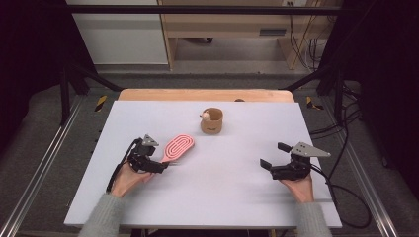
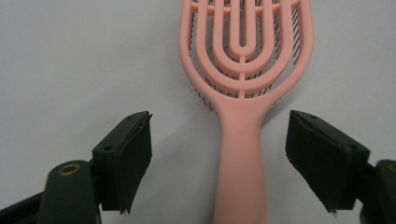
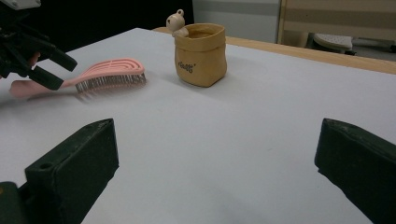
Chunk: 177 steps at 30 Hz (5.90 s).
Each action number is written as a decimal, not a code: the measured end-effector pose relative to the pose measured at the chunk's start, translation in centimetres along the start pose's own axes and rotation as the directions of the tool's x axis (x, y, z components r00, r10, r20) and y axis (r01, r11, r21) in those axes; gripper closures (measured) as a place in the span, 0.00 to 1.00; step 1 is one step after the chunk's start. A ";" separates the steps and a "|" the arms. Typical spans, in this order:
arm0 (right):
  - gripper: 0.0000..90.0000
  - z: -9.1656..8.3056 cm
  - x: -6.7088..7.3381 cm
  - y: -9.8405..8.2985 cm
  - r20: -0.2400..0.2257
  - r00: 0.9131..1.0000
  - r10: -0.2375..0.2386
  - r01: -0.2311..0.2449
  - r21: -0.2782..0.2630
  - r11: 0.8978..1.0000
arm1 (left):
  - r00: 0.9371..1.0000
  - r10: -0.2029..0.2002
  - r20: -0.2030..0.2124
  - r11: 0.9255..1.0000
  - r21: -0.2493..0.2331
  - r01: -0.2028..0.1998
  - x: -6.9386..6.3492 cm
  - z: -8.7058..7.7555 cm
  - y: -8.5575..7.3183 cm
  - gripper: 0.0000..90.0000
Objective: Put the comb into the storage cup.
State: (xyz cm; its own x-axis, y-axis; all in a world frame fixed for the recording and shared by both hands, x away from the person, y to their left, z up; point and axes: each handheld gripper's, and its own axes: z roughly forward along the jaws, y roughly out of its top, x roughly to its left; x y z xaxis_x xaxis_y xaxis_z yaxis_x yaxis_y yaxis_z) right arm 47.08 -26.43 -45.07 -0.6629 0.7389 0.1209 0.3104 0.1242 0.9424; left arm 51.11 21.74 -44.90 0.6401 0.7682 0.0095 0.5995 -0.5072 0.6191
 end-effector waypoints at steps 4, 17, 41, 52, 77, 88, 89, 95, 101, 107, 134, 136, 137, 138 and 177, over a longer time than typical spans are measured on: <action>0.00 0.0 0.0 0.0 0.000 1.000 0.000 0.000 0.000 1.000 | 1.000 0.008 0.003 1.000 0.011 -0.008 -0.1 0.1 0.0 0.31; 0.00 0.0 0.0 0.0 0.000 1.000 0.001 -0.001 -0.001 1.000 | 1.000 0.031 0.005 0.999 0.031 -0.031 -0.5 0.5 0.1 0.48; 0.00 0.0 0.0 0.0 -0.003 1.000 -0.001 0.001 0.001 1.000 | 0.998 0.068 -0.001 0.995 0.068 -0.067 -1.0 1.0 0.3 0.70; 0.00 0.1 0.0 0.0 -0.005 1.000 0.001 -0.001 0.002 1.000 | 0.997 0.083 -0.004 0.993 0.088 -0.082 -1.3 1.3 0.4 0.75; 0.00 0.1 0.0 0.0 -0.004 1.000 -0.002 0.002 0.003 1.000 | 0.996 0.084 -0.005 0.991 0.101 -0.083 -1.2 1.2 0.5 0.77; 0.00 0.1 0.0 0.0 -0.005 1.000 -0.001 0.002 0.003 1.000 | 0.998 0.066 -0.005 0.996 0.067 -0.065 -1.1 0.3 0.4 0.77; 0.00 0.1 0.0 0.0 -0.005 1.000 -0.002 0.002 0.003 1.000 | 0.998 0.065 -0.006 0.996 0.061 -0.064 -1.2 0.2 0.4 0.77; 0.00 0.1 0.0 -0.1 -0.006 1.000 0.000 0.000 0.005 1.000 | 0.998 0.063 -0.010 0.997 0.033 -0.063 -1.3 -0.1 0.4 0.77; 0.00 0.2 0.0 -0.1 -0.007 1.000 0.002 -0.002 0.007 1.000 | 0.998 0.053 -0.022 0.999 0.000 -0.053 -1.4 -0.6 0.4 0.77; 0.00 0.2 0.0 -0.1 -0.007 1.000 0.006 -0.005 0.011 1.000 | 0.998 0.052 -0.035 0.998 -0.037 -0.053 -1.6 -1.2 0.3 0.77; 0.01 0.2 0.6 0.6 -0.030 0.999 0.019 -0.019 0.003 1.000 | 0.997 0.002 -0.073 0.986 -0.166 -0.014 -3.0 -2.5 0.0 0.77; 0.01 0.2 0.6 0.7 -0.027 1.000 0.012 -0.012 -0.005 1.000 | 0.997 -0.001 -0.072 0.985 -0.175 -0.012 -3.2 -2.6 0.0 0.77; 0.00 0.2 0.6 0.7 -0.026 1.000 0.011 -0.011 -0.007 1.000 | 0.997 0.000 -0.073 0.984 -0.178 -0.013 -3.3 -2.6 0.0 0.77; 0.01 0.2 0.6 0.7 -0.023 1.000 0.011 -0.012 -0.008 1.000 | 0.997 -0.003 -0.074 0.983 -0.182 -0.011 -3.4 -2.6 0.0 0.77; 0.01 2.7 3.6 2.1 -0.054 0.999 0.001 0.001 0.035 0.999 | 0.995 0.003 -0.105 0.967 -0.254 -0.030 -5.8 -3.1 0.5 0.77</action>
State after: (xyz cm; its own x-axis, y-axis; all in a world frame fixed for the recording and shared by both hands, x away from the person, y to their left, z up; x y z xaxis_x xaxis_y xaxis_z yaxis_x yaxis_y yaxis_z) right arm 47.18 -21.71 -43.50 -0.6985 0.7021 0.1383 0.3336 0.1485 0.9310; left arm 46.22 18.29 -42.18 0.5883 0.8032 0.0936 0.4381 -0.4139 0.7980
